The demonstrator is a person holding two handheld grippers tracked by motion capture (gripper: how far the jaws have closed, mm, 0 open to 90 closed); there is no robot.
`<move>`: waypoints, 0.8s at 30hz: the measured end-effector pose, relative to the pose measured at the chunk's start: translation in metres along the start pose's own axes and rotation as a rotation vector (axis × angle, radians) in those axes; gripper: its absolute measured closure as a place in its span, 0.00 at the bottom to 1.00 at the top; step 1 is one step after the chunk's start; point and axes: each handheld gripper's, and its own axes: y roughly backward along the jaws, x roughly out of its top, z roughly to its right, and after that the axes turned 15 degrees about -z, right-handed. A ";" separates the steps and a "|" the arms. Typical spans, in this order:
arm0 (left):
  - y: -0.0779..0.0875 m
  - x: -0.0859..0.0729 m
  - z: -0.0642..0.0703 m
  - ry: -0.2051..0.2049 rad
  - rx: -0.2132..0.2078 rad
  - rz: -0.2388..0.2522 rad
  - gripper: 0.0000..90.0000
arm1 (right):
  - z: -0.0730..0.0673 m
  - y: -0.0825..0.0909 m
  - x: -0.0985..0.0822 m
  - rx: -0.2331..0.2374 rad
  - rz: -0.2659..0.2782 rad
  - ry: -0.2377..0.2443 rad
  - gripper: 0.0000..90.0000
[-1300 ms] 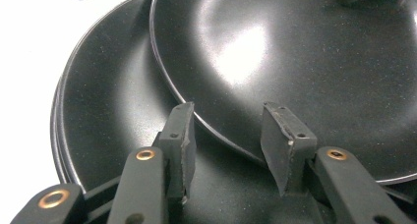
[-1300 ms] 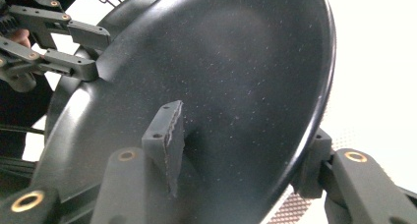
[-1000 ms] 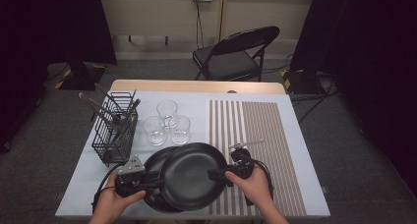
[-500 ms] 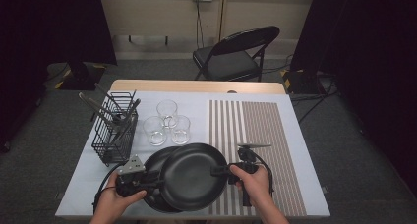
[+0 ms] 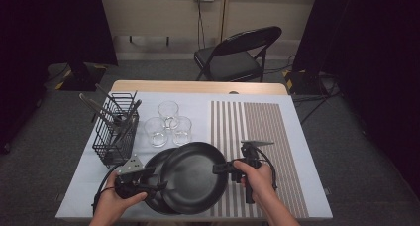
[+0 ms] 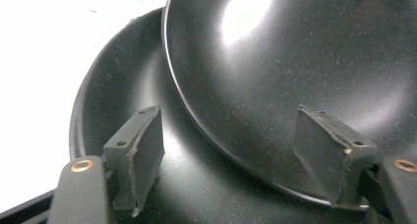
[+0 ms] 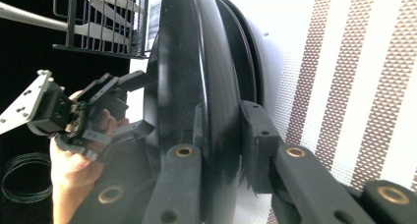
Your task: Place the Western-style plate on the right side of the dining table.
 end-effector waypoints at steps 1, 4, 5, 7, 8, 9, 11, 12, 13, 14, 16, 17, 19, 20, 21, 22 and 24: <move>0.002 0.000 -0.001 -0.001 -0.002 0.009 0.26 | -0.002 0.001 0.002 -0.007 0.000 -0.004 0.87; 0.004 -0.001 -0.003 0.014 -0.010 0.016 0.23 | -0.004 0.002 0.004 -0.020 -0.003 -0.004 0.87; 0.005 -0.002 -0.004 0.018 -0.012 0.020 0.23 | -0.005 0.003 0.005 -0.023 -0.002 -0.008 0.87; 0.006 -0.002 -0.004 0.021 -0.017 0.033 0.22 | -0.008 0.006 0.007 -0.044 0.007 -0.003 0.87; 0.007 -0.001 -0.004 0.015 -0.023 0.039 0.22 | -0.009 0.008 0.008 -0.050 0.009 -0.001 0.87; 0.007 -0.001 -0.004 0.015 -0.023 0.039 0.21 | -0.009 0.008 0.008 -0.050 0.009 -0.001 0.87; 0.007 -0.001 -0.004 0.012 -0.032 0.045 0.21 | -0.010 0.012 0.009 -0.064 0.015 0.002 0.87; 0.007 -0.001 -0.004 0.008 -0.033 0.045 0.21 | -0.010 0.013 0.010 -0.066 0.020 0.001 0.87; 0.007 -0.001 -0.003 0.007 -0.030 0.042 0.21 | -0.011 0.016 0.011 -0.072 0.024 0.007 0.87; 0.007 -0.001 -0.003 0.007 -0.030 0.042 0.21 | -0.011 0.016 0.011 -0.072 0.024 0.007 0.87; 0.007 -0.001 -0.003 0.008 -0.031 0.046 0.21 | -0.010 0.020 0.012 -0.073 0.034 0.005 0.86; 0.007 -0.001 -0.003 0.008 -0.031 0.046 0.20 | -0.010 0.020 0.012 -0.073 0.034 0.005 0.86; 0.007 -0.001 -0.004 0.009 -0.030 0.042 0.20 | -0.010 0.023 0.012 -0.076 0.040 0.000 0.86; 0.007 -0.001 -0.005 0.011 -0.034 0.043 0.19 | -0.010 0.026 0.013 -0.084 0.051 -0.004 0.86; 0.007 -0.001 -0.005 0.011 -0.034 0.043 0.19 | -0.010 0.026 0.013 -0.084 0.051 -0.004 0.86; 0.007 -0.001 -0.005 0.013 -0.034 0.042 0.19 | -0.009 0.027 0.013 -0.085 0.054 -0.007 0.86; 0.006 -0.001 -0.006 0.016 -0.035 0.045 0.19 | -0.009 0.030 0.013 -0.086 0.059 -0.013 0.86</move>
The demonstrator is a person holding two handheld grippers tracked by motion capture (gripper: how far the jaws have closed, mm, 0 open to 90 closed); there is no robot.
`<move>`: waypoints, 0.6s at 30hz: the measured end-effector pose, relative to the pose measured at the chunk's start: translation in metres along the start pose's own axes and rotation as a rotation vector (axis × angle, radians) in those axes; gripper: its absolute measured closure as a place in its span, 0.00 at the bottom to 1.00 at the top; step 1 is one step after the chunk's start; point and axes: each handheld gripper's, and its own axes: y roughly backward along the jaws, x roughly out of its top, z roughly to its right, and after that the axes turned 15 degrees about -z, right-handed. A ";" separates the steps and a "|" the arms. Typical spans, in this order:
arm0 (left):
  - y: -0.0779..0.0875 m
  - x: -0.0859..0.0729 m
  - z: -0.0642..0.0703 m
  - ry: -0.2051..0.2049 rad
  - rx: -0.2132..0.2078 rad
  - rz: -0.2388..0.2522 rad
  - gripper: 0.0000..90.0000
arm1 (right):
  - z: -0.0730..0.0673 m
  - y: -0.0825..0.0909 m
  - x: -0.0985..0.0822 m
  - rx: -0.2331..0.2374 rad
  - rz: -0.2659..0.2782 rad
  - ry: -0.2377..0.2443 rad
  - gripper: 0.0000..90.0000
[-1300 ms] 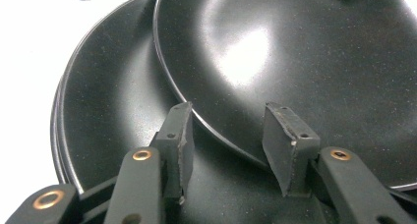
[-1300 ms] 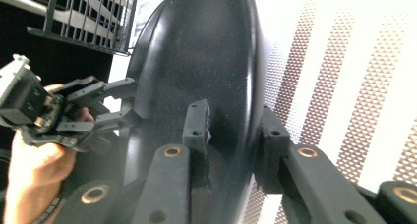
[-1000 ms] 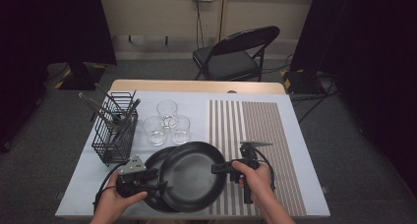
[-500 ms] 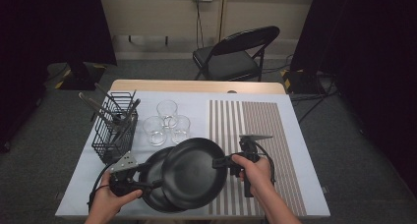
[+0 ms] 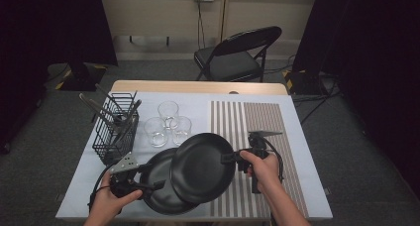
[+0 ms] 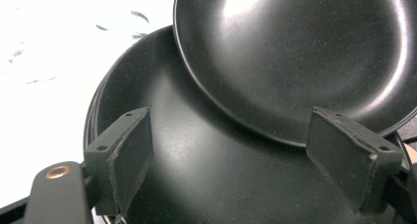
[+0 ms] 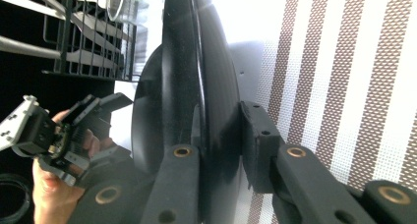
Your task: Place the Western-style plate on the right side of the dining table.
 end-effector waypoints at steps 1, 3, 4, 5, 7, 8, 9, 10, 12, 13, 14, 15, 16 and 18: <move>0.000 0.000 0.000 0.000 0.000 -0.001 0.19 | 0.000 0.002 0.001 0.010 0.010 0.004 0.86; -0.001 0.000 0.000 0.000 -0.003 -0.001 0.19 | 0.001 0.003 0.001 0.020 0.013 0.003 0.86; -0.001 0.000 0.000 -0.003 -0.004 -0.002 0.19 | 0.000 0.005 0.001 0.038 0.019 0.000 0.86; -0.001 0.000 0.000 -0.002 -0.002 -0.005 0.19 | 0.000 0.005 0.001 0.038 0.019 0.000 0.86; -0.002 0.001 0.000 -0.003 -0.006 -0.008 0.19 | -0.002 0.008 0.002 0.048 0.027 0.003 0.86; -0.002 0.001 0.000 -0.004 -0.007 -0.007 0.19 | -0.003 0.010 0.003 0.049 0.027 0.006 0.86; -0.002 0.001 0.000 -0.007 -0.006 -0.008 0.19 | -0.004 0.011 0.003 0.049 0.034 0.005 0.86; -0.002 0.001 0.000 -0.009 -0.009 -0.005 0.19 | -0.005 0.014 0.004 0.050 0.046 0.011 0.86; -0.001 0.001 0.000 -0.015 -0.008 -0.006 0.19 | -0.005 0.016 0.004 0.052 0.045 0.006 0.86; -0.002 0.001 0.001 -0.014 -0.007 -0.007 0.19 | -0.005 0.017 0.005 0.052 0.051 0.008 0.86; -0.002 0.001 0.001 -0.012 -0.008 -0.009 0.19 | -0.005 0.020 0.005 0.058 0.058 0.001 0.86; -0.001 0.001 0.000 -0.013 -0.003 -0.012 0.19 | -0.004 0.021 0.006 0.062 0.061 0.001 0.86; -0.001 0.000 0.000 -0.008 -0.003 -0.011 0.19 | -0.004 0.021 0.006 0.062 0.061 0.001 0.86; -0.001 0.000 0.001 -0.005 -0.004 -0.011 0.19 | -0.003 0.026 0.007 0.061 0.072 0.003 0.86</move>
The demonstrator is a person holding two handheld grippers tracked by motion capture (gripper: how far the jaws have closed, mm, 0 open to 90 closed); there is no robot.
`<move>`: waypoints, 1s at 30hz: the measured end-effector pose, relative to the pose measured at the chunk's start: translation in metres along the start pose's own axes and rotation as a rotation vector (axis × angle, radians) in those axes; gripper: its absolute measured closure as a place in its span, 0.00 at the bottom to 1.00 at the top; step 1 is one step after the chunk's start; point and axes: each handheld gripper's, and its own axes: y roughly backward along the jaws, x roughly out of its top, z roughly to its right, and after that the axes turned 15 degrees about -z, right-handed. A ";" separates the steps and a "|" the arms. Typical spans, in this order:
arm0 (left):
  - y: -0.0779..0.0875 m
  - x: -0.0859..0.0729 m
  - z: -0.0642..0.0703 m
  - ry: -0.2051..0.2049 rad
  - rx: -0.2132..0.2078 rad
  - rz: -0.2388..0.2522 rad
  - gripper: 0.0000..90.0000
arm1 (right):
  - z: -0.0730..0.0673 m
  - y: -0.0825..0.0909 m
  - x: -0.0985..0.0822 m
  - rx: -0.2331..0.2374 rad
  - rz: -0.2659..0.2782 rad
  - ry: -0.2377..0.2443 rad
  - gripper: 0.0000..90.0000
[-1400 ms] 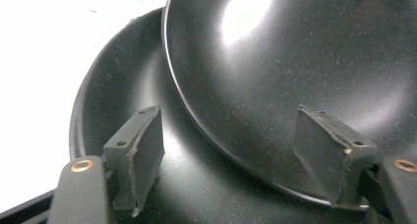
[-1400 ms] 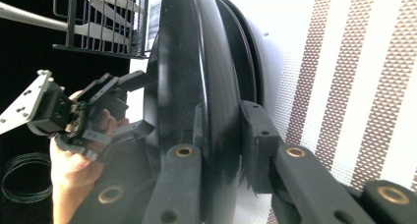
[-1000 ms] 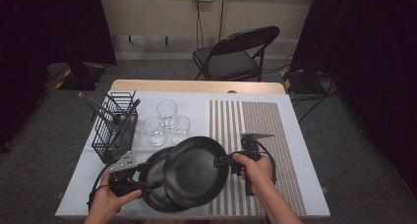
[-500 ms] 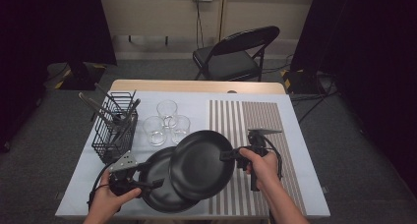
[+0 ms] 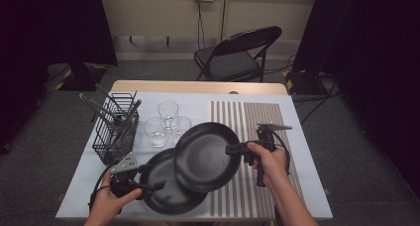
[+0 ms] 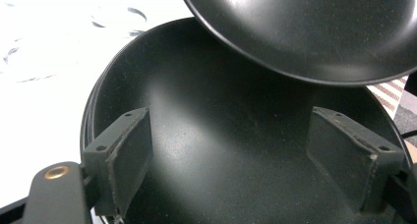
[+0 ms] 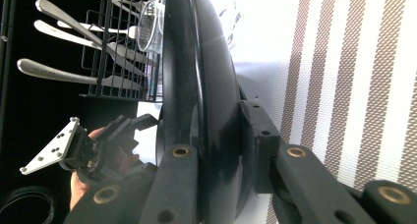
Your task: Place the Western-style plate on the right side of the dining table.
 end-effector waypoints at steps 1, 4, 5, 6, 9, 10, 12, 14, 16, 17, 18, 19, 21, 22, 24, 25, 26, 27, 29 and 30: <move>0.000 0.000 0.000 -0.001 -0.003 0.000 0.19 | 0.000 0.002 0.001 0.006 0.001 -0.009 0.86; 0.000 0.000 0.001 -0.009 0.001 -0.003 0.19 | 0.002 0.006 0.002 0.007 0.011 -0.016 0.86; 0.000 0.000 0.001 -0.008 0.005 -0.003 0.19 | 0.002 0.006 0.002 0.007 0.011 -0.016 0.86; 0.000 0.000 0.002 -0.008 0.003 -0.004 0.19 | 0.003 0.007 0.002 0.012 0.013 -0.015 0.86; -0.001 0.000 0.003 -0.005 0.001 -0.006 0.19 | 0.005 0.012 0.002 0.010 0.023 -0.022 0.85; -0.001 0.000 0.003 -0.007 0.000 -0.008 0.19 | 0.006 0.014 0.002 0.008 0.030 -0.020 0.85; -0.001 0.000 0.003 -0.010 0.001 -0.012 0.19 | 0.007 0.017 0.003 0.005 0.037 -0.027 0.85; -0.002 0.000 0.003 -0.014 0.000 -0.018 0.19 | 0.010 0.020 0.003 0.004 0.042 -0.033 0.85; -0.002 -0.001 0.003 -0.015 0.001 -0.017 0.19 | 0.012 0.023 0.003 0.006 0.045 -0.038 0.85; -0.002 -0.001 0.003 -0.014 0.000 -0.020 0.19 | 0.015 0.025 0.004 0.008 0.051 -0.051 0.85; -0.002 -0.001 0.003 -0.014 0.000 -0.020 0.19 | 0.015 0.025 0.004 0.008 0.051 -0.051 0.85; -0.002 -0.001 0.003 -0.013 0.000 -0.019 0.19 | 0.018 0.027 0.003 0.006 0.059 -0.052 0.85; -0.002 -0.001 0.002 -0.011 -0.001 -0.017 0.19 | 0.020 0.028 0.003 0.008 0.060 -0.051 0.85; -0.002 -0.001 0.002 -0.008 -0.002 -0.018 0.19 | 0.021 0.029 0.003 0.007 0.064 -0.055 0.85; -0.002 -0.001 0.002 -0.011 0.001 -0.023 0.19 | 0.023 0.032 0.004 0.012 0.069 -0.066 0.85; -0.002 -0.001 0.002 -0.012 0.001 -0.024 0.19 | 0.024 0.033 0.004 0.010 0.067 -0.069 0.85; -0.002 -0.001 0.002 -0.013 0.001 -0.024 0.19 | 0.025 0.034 0.004 0.011 0.070 -0.071 0.85; -0.002 -0.001 0.003 -0.013 -0.001 -0.021 0.19 | 0.026 0.035 0.004 0.010 0.072 -0.072 0.84; -0.002 -0.001 0.002 -0.015 0.000 -0.019 0.19 | 0.028 0.037 0.004 0.011 0.078 -0.073 0.84; -0.002 -0.001 0.002 -0.014 0.001 -0.019 0.19 | 0.029 0.039 0.004 0.011 0.084 -0.081 0.84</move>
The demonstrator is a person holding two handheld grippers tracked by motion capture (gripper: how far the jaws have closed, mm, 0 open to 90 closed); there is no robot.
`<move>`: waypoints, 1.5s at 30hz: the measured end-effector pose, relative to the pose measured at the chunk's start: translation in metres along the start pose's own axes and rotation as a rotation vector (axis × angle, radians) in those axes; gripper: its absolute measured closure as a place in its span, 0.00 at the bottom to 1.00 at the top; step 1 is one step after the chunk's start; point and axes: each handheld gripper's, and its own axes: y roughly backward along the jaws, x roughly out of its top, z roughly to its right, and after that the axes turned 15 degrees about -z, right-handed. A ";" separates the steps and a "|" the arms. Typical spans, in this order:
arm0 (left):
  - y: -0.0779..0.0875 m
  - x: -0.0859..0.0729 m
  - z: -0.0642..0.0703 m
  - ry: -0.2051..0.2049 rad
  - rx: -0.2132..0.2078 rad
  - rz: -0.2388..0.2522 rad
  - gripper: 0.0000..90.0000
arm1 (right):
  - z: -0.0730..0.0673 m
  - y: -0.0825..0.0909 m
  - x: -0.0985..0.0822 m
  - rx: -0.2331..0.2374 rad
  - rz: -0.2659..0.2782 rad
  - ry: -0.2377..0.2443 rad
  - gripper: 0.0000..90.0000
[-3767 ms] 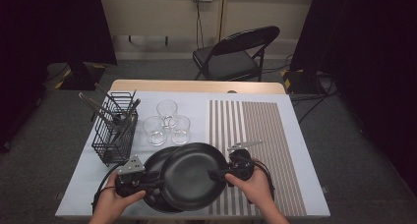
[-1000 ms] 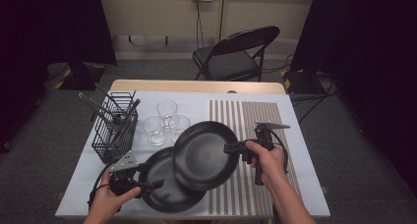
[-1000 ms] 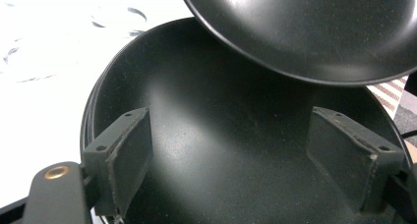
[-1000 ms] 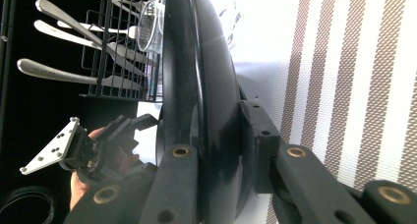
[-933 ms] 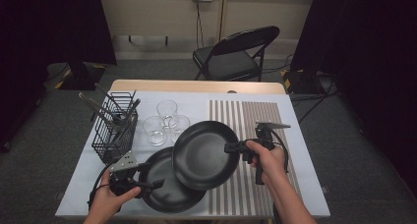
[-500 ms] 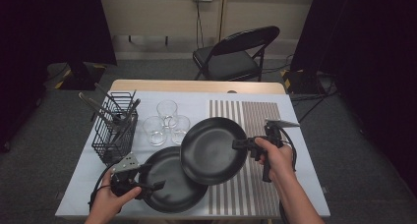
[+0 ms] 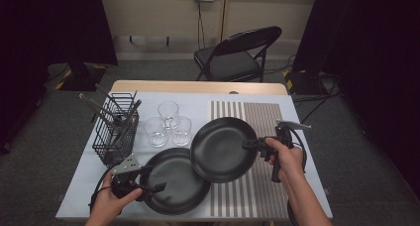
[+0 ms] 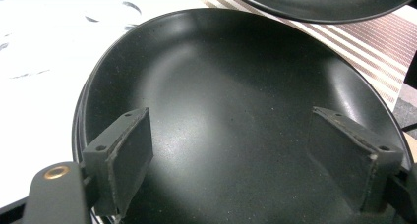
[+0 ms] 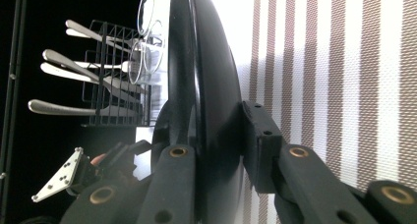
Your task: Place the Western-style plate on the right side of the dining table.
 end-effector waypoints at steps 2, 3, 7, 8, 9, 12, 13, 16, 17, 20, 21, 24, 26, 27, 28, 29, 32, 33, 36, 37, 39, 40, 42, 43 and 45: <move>0.000 0.000 0.000 0.001 0.000 -0.002 0.19 | 0.001 0.002 0.001 -0.001 0.003 -0.005 0.84; 0.000 0.000 0.000 0.002 0.001 -0.003 0.19 | 0.002 0.003 0.001 -0.008 0.005 -0.004 0.84; 0.000 0.000 0.000 0.003 0.000 0.000 0.19 | 0.006 0.007 0.002 -0.012 0.018 -0.009 0.84; 0.000 0.000 0.000 0.002 -0.001 -0.001 0.19 | 0.007 0.009 0.003 -0.009 0.017 -0.017 0.84; 0.000 0.000 0.000 0.001 -0.001 -0.002 0.19 | 0.008 0.009 0.003 -0.009 0.021 -0.015 0.84; -0.001 0.000 0.001 0.006 -0.002 -0.001 0.19 | 0.008 0.012 0.005 -0.012 0.026 -0.015 0.84; -0.001 0.000 0.001 0.006 -0.001 -0.003 0.19 | 0.009 0.013 0.005 -0.014 0.030 -0.010 0.84; 0.000 0.000 0.001 0.000 0.000 -0.004 0.19 | 0.009 0.014 0.006 -0.009 0.034 -0.019 0.84; 0.000 0.000 0.001 0.001 0.001 -0.001 0.19 | 0.010 0.014 0.006 -0.008 0.034 -0.016 0.84; 0.000 0.000 0.001 -0.001 -0.002 0.003 0.19 | 0.012 0.015 0.008 -0.003 0.039 -0.013 0.83; 0.000 0.000 0.001 0.000 -0.003 0.005 0.19 | 0.013 0.016 0.008 -0.002 0.041 -0.019 0.83; 0.000 0.000 0.000 0.000 0.001 0.004 0.19 | 0.013 0.016 0.009 -0.001 0.046 -0.021 0.83; 0.000 0.000 -0.001 0.001 0.003 0.001 0.19 | 0.015 0.016 0.009 -0.002 0.049 -0.024 0.83; 0.001 0.000 -0.001 0.002 0.003 0.001 0.19 | 0.015 0.017 0.009 -0.001 0.048 -0.027 0.83; 0.001 0.000 -0.001 0.000 0.004 0.001 0.19 | 0.016 0.017 0.010 -0.002 0.046 -0.028 0.83; 0.001 0.000 -0.001 0.000 0.005 -0.001 0.19 | 0.016 0.017 0.010 -0.004 0.046 -0.024 0.83; 0.001 0.000 -0.001 0.000 0.002 0.003 0.19 | 0.018 0.019 0.010 0.003 0.057 -0.033 0.83; 0.001 0.000 0.000 0.001 0.002 0.004 0.19 | 0.020 0.019 0.010 0.005 0.061 -0.034 0.83; 0.001 0.000 0.000 0.000 0.001 0.011 0.19 | 0.022 0.021 0.009 0.001 0.069 -0.038 0.83; 0.002 0.000 -0.001 0.001 0.004 0.008 0.19 | 0.023 0.023 0.010 -0.003 0.074 -0.040 0.83; 0.002 0.000 -0.001 0.000 0.000 0.014 0.19 | 0.024 0.024 0.010 -0.009 0.076 -0.045 0.82; 0.002 0.000 -0.001 0.000 0.002 0.013 0.19 | 0.024 0.024 0.010 -0.009 0.076 -0.045 0.82; 0.002 0.000 -0.001 0.003 0.003 0.013 0.19 | 0.026 0.025 0.010 -0.011 0.080 -0.048 0.83; 0.002 0.000 -0.001 0.004 0.002 0.013 0.19 | 0.027 0.026 0.010 -0.012 0.081 -0.050 0.83; 0.002 0.000 -0.001 0.004 0.002 0.015 0.19 | 0.028 0.027 0.010 -0.015 0.088 -0.053 0.83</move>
